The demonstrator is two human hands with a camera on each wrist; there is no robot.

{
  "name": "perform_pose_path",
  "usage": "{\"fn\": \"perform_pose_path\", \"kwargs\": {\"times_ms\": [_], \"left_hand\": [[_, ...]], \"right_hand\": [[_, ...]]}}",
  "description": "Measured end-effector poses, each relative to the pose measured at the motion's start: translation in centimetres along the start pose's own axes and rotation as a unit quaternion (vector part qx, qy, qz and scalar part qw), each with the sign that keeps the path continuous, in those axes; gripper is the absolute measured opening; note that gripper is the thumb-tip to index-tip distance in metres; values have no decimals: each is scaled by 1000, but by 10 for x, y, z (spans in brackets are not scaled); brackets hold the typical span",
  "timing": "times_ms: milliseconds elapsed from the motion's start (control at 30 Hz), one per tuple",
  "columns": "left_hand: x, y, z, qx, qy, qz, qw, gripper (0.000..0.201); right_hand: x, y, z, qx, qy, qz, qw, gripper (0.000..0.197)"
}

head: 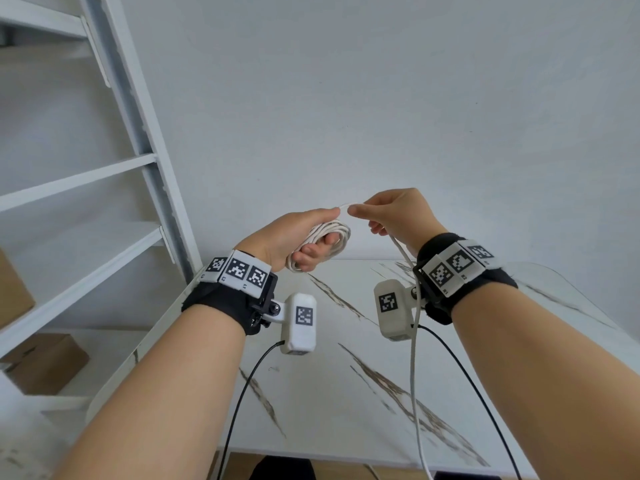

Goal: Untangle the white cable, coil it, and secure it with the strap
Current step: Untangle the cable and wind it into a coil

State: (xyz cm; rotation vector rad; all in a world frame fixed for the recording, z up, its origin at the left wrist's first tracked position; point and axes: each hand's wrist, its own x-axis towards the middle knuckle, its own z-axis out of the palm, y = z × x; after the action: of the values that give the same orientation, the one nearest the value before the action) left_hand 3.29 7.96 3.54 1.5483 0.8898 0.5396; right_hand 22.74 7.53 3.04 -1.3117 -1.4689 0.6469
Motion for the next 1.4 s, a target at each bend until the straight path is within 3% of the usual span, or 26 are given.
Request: {"fn": "perform_pose_path", "kwargs": {"times_ms": [133,233,333,400,500,633,767,867,967,1067,1167,1233,1400], "left_hand": [[0,-2,-7,-83,32,50,995,47],[1,-2,-13,-139,93,65,984,46],[6,-3,-18,-172,193,70,964,45],[8,-6,-24,-206,278,72,935,43],[8,-12,-38,-233,354,56,904,41],[5,-17,-43,-221,331,48,916,42],[4,-13,-31,-259,190,53,946,49],[3,-7,-24,-271,108,59,955,49],[4,2,-13,-303,68,82,947,48],[6,11,-9,-372,43,124,919,51],[12,18,-9,-414,53,159,895,58],[16,22,-10,-417,92,175,887,58],[15,25,-11,-407,207,180,871,35]], "right_hand": [[-3,-6,2,27,-34,1,999,24],[-6,-10,2,33,-74,3,997,17],[-9,-12,3,18,-116,9,993,15],[-11,-12,4,7,-140,14,990,15],[-12,-8,0,16,-131,25,991,13],[-8,0,-2,41,-83,43,995,14],[-2,12,5,38,3,65,997,14],[-3,21,10,3,27,93,995,14],[-9,28,14,-48,7,103,994,15],[-13,31,20,-89,-37,110,989,16],[-17,31,25,-108,-84,104,985,18],[-20,28,29,-114,-130,91,981,19],[-24,17,35,-132,-245,61,959,26]]}}
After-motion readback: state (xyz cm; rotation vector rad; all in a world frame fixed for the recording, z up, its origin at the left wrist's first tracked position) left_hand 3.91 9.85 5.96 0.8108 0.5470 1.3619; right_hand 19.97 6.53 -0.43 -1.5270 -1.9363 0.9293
